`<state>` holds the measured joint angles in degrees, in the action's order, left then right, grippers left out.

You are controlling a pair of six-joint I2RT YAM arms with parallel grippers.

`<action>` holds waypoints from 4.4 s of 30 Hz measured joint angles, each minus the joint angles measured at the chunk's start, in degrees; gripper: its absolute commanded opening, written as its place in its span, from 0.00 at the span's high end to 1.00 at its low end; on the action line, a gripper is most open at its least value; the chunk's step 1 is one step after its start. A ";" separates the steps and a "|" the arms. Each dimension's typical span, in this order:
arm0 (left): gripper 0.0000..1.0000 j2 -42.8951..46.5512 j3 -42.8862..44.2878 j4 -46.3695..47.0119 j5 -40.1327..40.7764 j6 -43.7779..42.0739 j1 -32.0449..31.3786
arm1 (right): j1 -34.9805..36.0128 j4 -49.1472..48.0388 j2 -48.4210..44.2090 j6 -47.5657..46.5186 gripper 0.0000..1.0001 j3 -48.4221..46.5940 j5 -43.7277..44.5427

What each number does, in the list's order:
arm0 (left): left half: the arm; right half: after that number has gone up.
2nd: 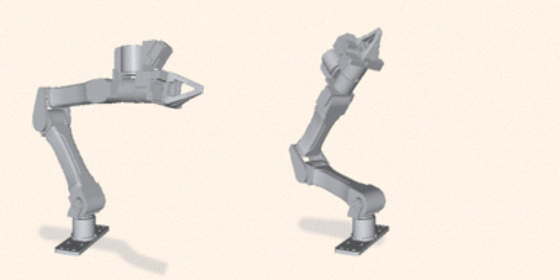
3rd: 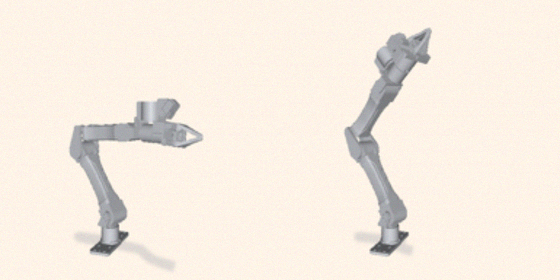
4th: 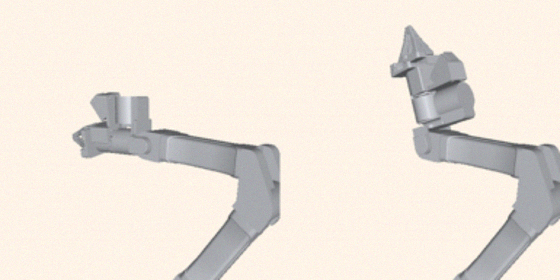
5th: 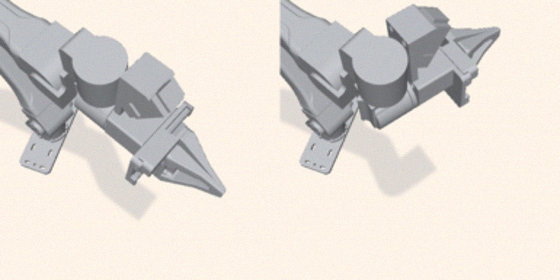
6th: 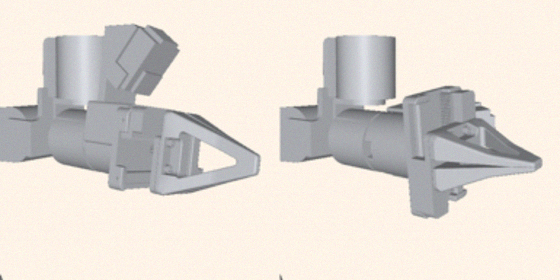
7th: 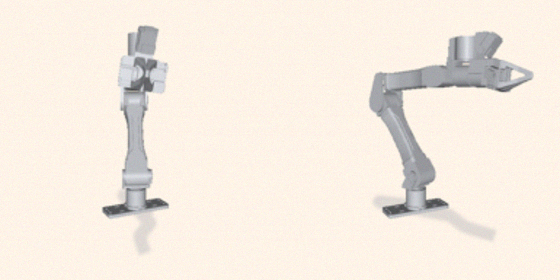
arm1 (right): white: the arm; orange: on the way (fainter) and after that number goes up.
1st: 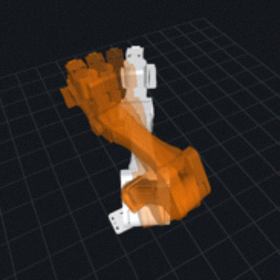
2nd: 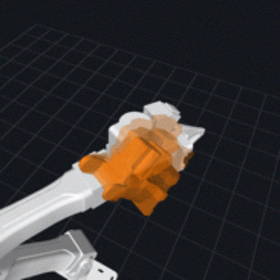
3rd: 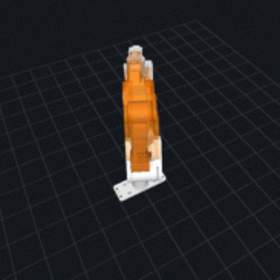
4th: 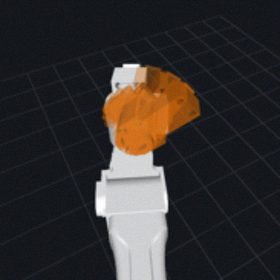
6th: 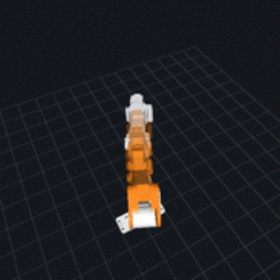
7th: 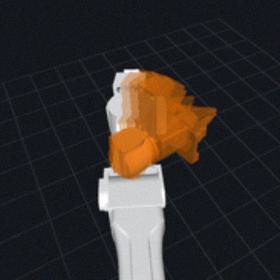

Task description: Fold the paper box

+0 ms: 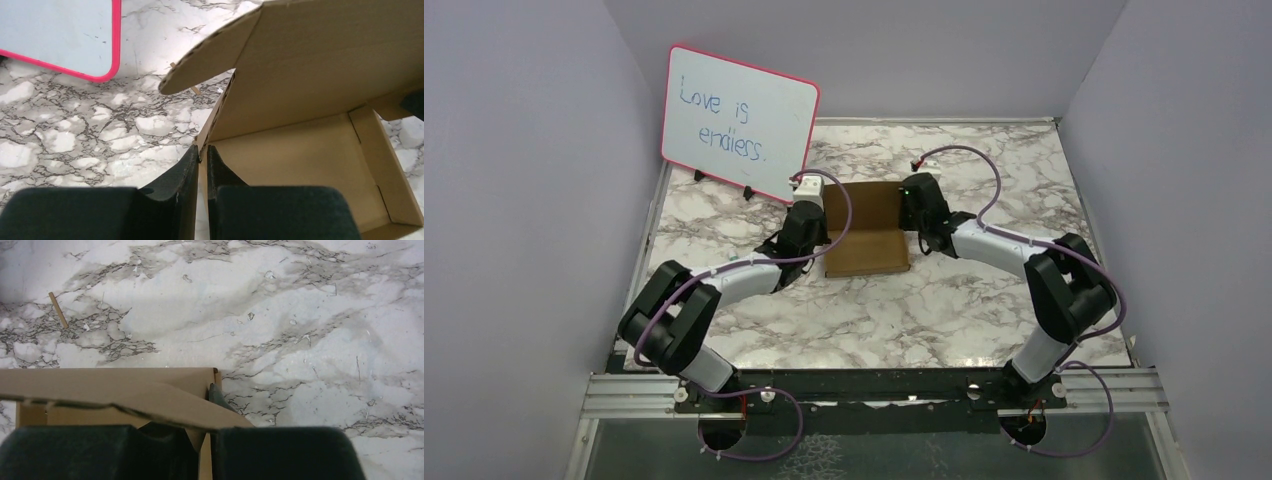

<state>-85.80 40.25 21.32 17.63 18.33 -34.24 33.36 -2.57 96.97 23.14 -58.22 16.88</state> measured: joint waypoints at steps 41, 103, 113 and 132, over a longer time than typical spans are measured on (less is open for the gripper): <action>0.85 -4.87 -1.73 2.93 15.85 16.52 -5.88 | 10.19 -2.34 0.04 17.79 0.86 4.66 21.57; 0.40 0.26 35.65 -50.58 -40.61 -24.13 20.26 | -8.35 31.26 -9.31 -42.23 0.33 -19.52 -28.87; 0.43 -7.15 42.64 -57.75 -47.52 -33.77 20.24 | -12.13 33.99 -1.11 -49.22 0.51 -22.34 -36.35; 0.71 -16.41 50.07 -65.77 -54.40 -41.94 20.15 | -13.62 35.91 3.32 -53.75 0.66 -27.30 -44.81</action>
<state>-102.21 90.32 -44.45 -36.77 -23.62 -14.09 19.75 33.34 100.29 -30.61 -85.52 -27.92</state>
